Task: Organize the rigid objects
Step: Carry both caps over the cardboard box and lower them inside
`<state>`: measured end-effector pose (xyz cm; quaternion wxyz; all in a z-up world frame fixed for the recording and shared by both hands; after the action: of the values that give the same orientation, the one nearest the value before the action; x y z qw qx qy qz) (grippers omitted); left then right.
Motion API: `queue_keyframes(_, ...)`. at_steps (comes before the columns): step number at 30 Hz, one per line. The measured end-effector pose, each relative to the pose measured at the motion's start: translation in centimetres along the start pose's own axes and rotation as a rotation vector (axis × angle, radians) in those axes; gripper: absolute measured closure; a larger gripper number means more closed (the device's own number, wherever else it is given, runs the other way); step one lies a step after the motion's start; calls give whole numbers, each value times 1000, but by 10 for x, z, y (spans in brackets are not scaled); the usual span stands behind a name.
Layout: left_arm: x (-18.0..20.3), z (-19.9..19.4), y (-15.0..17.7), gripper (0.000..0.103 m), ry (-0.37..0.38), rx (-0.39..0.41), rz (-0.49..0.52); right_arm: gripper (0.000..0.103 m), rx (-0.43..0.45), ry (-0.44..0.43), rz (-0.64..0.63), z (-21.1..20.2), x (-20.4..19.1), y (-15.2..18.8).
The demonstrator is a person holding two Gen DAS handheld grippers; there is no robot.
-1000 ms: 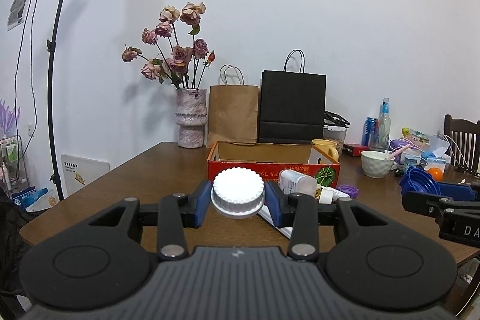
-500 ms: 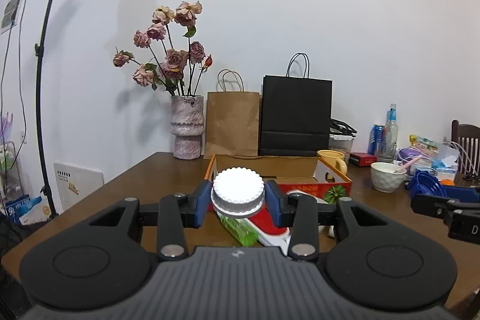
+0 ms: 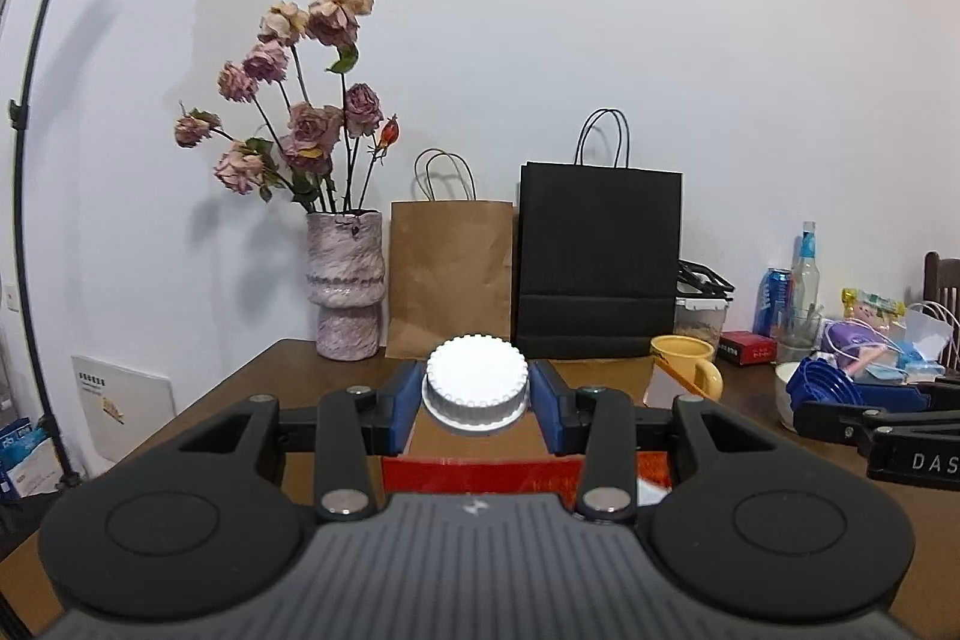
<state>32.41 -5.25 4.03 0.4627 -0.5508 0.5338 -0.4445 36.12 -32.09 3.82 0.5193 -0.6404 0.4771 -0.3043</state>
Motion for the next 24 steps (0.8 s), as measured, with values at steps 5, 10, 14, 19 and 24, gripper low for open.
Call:
queue_keyframes(5,-3,58,-21,63,16,-42,-4,51,-27,-9,1,46,26,-29)
queue_keyframes(10,-6,132,-46,63,34,-140,-25,51,-79,-3,-8,102,49,-59)
queue_keyframes(14,-5,193,-55,63,28,-230,-36,51,-136,-4,31,153,75,-76)
queue_keyframes(19,2,274,-50,63,-1,-373,1,51,-286,-2,59,228,103,-80)
queue_keyframes(24,9,336,-33,63,6,-521,58,51,-443,11,88,295,122,-73)
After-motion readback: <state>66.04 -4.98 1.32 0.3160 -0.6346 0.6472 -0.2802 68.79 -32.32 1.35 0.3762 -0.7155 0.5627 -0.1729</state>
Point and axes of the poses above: each gripper's, at about its wrist camera, not at the fingertips, and z roughly the way its jaws point, x to its right, y to its underside, the point moved 1 cm from there along z, roughly the way its jaws point, and after that the axes turned 7 degrees about -y, right-handed, at the moved point
